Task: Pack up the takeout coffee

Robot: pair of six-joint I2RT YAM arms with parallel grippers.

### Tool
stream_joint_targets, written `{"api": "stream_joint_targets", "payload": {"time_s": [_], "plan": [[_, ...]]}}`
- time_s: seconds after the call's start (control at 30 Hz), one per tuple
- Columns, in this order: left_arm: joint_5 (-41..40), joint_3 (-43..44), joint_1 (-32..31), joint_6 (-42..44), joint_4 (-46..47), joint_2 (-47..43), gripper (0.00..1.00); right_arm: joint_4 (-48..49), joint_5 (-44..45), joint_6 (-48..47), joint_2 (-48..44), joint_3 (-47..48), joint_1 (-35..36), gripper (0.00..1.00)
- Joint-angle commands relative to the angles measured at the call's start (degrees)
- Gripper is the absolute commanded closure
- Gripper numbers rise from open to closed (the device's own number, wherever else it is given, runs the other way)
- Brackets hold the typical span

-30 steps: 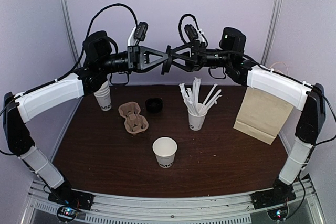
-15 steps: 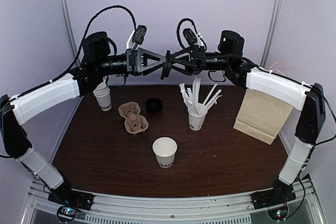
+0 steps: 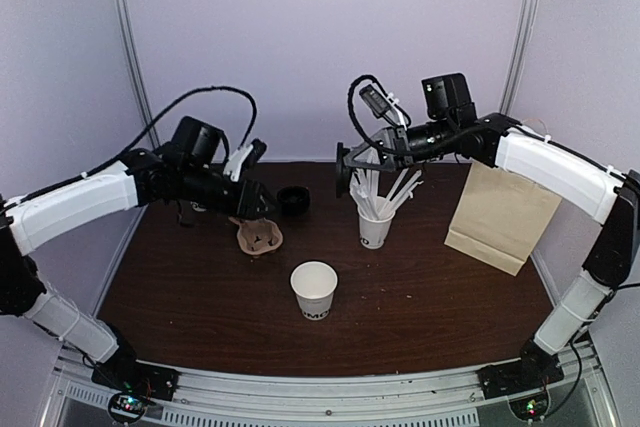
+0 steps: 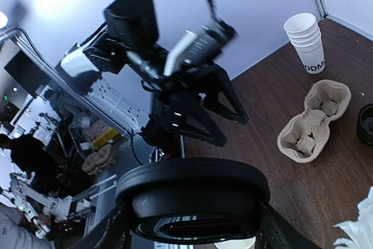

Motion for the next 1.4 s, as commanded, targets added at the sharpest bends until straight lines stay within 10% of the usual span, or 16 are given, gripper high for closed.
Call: {"api": "stream_joint_targets", "payload": {"time_s": [0.0, 0.83, 1.37], "plan": [[-9.03, -8.88, -0.11, 1.77, -7.13, 5.67, 0.49, -20.72, 5.66, -21.33, -3.82, 1.51, 0.00, 0.32], [0.55, -10.64, -13.88, -4.65, 11.41, 24.39, 0.54, -44.39, 27.35, -43.79, -0.50, 8.91, 12.70, 0.31], [-12.09, -17.25, -13.40, -3.96, 1.73, 12.80, 0.52, -56.32, 39.75, -48.76, 12.88, 22.87, 19.92, 0.29]]}}
